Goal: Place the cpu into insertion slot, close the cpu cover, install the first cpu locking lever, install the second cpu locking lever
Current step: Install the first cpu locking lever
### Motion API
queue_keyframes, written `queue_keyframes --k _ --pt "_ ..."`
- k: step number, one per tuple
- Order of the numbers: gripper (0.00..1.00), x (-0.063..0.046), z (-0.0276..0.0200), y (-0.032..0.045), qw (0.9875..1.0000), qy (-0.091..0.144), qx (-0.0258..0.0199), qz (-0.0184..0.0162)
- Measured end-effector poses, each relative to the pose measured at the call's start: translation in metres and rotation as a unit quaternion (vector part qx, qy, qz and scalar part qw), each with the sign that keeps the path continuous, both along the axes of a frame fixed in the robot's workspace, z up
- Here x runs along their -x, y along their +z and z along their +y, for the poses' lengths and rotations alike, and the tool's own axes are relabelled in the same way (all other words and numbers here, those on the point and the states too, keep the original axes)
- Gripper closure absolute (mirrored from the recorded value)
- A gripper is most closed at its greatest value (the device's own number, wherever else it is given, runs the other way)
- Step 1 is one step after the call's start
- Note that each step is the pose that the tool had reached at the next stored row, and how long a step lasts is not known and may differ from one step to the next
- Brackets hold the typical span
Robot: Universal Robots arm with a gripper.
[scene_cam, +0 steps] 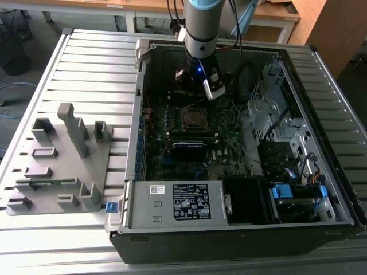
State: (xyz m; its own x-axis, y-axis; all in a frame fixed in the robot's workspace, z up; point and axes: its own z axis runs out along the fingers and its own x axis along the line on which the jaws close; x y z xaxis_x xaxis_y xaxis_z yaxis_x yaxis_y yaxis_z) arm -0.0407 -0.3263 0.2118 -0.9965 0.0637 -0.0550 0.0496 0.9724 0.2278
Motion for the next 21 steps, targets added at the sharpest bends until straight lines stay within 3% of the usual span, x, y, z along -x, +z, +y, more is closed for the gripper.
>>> queue_keyframes --k 21 --pt "0.89 -0.0044 0.0000 -0.0040 1.0000 0.000 -0.0001 -0.0001"
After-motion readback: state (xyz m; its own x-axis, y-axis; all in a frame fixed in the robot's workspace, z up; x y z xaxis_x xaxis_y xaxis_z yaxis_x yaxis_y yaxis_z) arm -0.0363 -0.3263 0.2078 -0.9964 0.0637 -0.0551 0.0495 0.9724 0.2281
